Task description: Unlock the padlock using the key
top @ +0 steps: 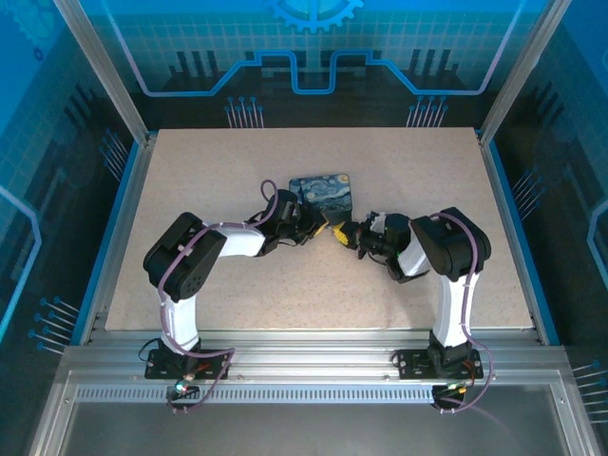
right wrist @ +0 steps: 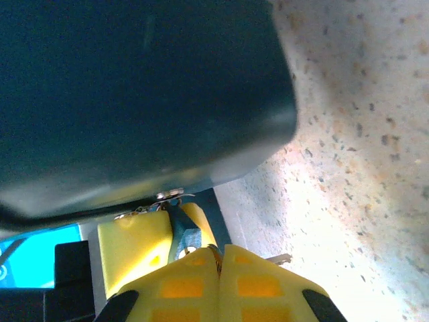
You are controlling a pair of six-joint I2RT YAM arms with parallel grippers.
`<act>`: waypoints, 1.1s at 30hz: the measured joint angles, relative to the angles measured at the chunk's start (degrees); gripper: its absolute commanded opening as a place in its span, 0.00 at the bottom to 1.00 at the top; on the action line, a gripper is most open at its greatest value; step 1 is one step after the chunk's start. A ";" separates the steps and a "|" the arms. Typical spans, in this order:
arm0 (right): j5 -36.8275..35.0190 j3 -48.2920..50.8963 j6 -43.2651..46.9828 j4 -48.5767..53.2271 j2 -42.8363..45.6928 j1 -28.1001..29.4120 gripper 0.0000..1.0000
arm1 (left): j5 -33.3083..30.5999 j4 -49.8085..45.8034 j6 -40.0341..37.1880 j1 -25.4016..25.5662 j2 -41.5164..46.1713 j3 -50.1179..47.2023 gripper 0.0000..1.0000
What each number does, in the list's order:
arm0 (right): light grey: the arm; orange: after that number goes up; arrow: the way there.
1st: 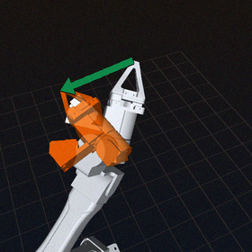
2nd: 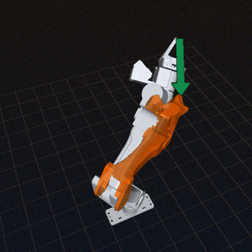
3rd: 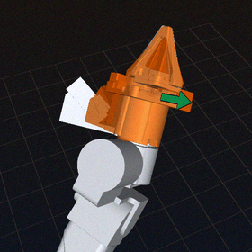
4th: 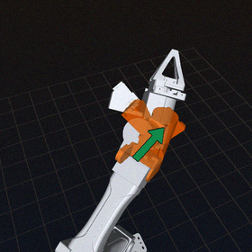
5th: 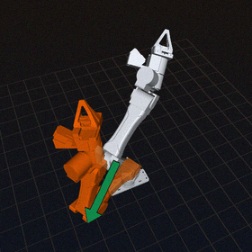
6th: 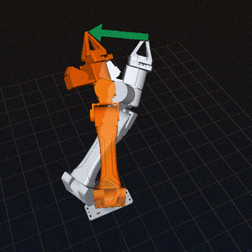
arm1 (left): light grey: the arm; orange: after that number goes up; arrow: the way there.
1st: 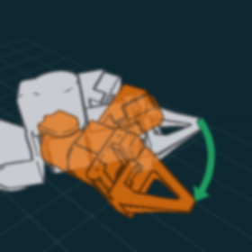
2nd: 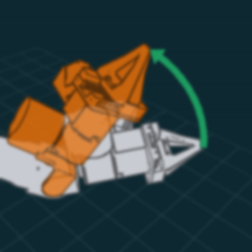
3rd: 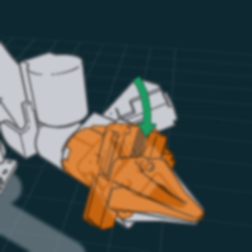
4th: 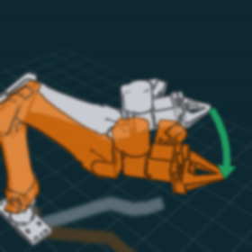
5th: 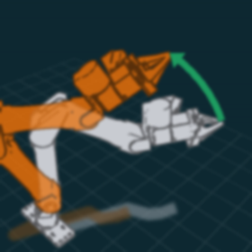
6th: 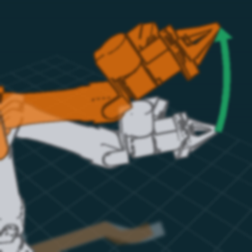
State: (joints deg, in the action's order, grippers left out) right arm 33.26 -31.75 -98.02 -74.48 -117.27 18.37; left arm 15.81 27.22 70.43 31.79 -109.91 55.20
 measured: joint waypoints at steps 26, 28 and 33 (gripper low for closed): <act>-1.70 0.92 -7.45 -3.32 -0.22 0.70 0.00 | 0.48 3.34 1.60 -0.26 0.00 -1.42 0.00; -1.70 0.92 -7.43 -2.27 0.39 0.70 0.00 | 0.50 3.37 1.57 -0.26 0.00 -1.42 0.00; -1.40 0.90 -5.64 1.77 2.43 0.70 0.00 | 0.87 2.84 0.90 -0.26 0.00 -1.42 0.00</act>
State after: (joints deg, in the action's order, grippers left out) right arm 31.86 -30.85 -103.66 -72.71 -114.85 19.07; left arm 16.69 30.06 71.33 31.53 -109.91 53.78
